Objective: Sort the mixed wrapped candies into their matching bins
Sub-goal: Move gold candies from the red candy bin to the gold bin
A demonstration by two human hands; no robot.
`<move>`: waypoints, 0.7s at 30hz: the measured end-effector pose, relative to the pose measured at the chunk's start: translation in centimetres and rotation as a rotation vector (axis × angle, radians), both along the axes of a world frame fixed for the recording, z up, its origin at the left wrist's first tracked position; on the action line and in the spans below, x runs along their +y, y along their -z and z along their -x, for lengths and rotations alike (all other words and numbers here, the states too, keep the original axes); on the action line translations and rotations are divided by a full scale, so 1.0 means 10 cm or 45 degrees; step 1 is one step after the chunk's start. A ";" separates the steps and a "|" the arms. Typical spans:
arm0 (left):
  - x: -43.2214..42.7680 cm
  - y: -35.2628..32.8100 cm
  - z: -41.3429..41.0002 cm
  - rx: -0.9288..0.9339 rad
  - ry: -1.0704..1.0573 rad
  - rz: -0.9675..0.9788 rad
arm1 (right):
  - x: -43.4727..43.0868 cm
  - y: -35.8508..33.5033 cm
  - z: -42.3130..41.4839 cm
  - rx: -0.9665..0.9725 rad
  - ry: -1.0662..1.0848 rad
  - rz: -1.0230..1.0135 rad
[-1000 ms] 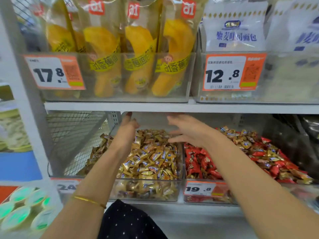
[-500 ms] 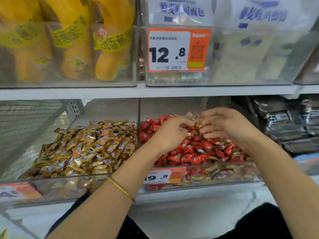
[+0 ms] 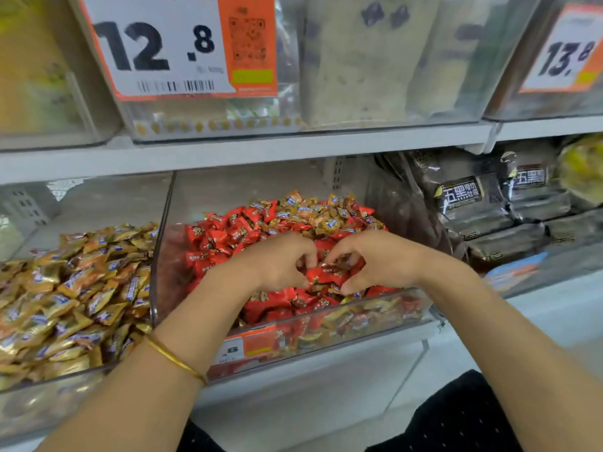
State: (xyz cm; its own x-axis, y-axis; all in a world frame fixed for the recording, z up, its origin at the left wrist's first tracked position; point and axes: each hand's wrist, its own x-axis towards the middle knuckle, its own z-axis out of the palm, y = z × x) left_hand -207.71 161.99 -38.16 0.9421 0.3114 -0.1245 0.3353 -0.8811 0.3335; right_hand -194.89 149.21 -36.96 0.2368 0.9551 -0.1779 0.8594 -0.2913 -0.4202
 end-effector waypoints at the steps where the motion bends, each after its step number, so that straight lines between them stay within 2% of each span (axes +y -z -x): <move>1: 0.04 -0.02 0.01 -0.008 -0.034 -0.019 | 0.02 0.01 -0.01 -0.039 -0.014 -0.005; 4: 0.16 -0.10 0.08 0.007 -0.220 -0.170 | 0.12 0.04 -0.06 -0.123 -0.006 -0.085; 7: 0.22 -0.12 0.14 0.048 -0.453 -0.343 | 0.16 -0.01 -0.15 -0.060 0.142 -0.149; 9: 0.20 -0.13 0.16 0.057 -0.563 -0.422 | 0.14 -0.08 -0.19 0.051 0.182 -0.101; 11: 0.17 -0.14 0.13 -0.112 -0.577 -0.388 | 0.11 -0.17 -0.22 0.174 0.190 -0.051; 13: 0.11 -0.18 0.09 -0.448 -0.408 -0.201 | 0.10 -0.20 -0.22 0.210 0.233 -0.135; 14: 0.07 -0.20 0.08 -0.521 -0.295 -0.076 | 0.12 -0.20 -0.20 0.177 0.236 -0.188; 16: -0.01 -0.15 0.04 -0.387 -0.094 0.021 | 0.20 -0.14 -0.12 0.057 0.164 -0.224; 19: -0.02 0.05 -0.02 -0.012 -0.017 -0.209 | 0.34 0.02 -0.06 -0.177 0.116 -0.101; 21: 0.03 0.10 -0.02 0.036 -0.068 -0.272 | 0.41 0.09 -0.05 -0.293 0.132 -0.053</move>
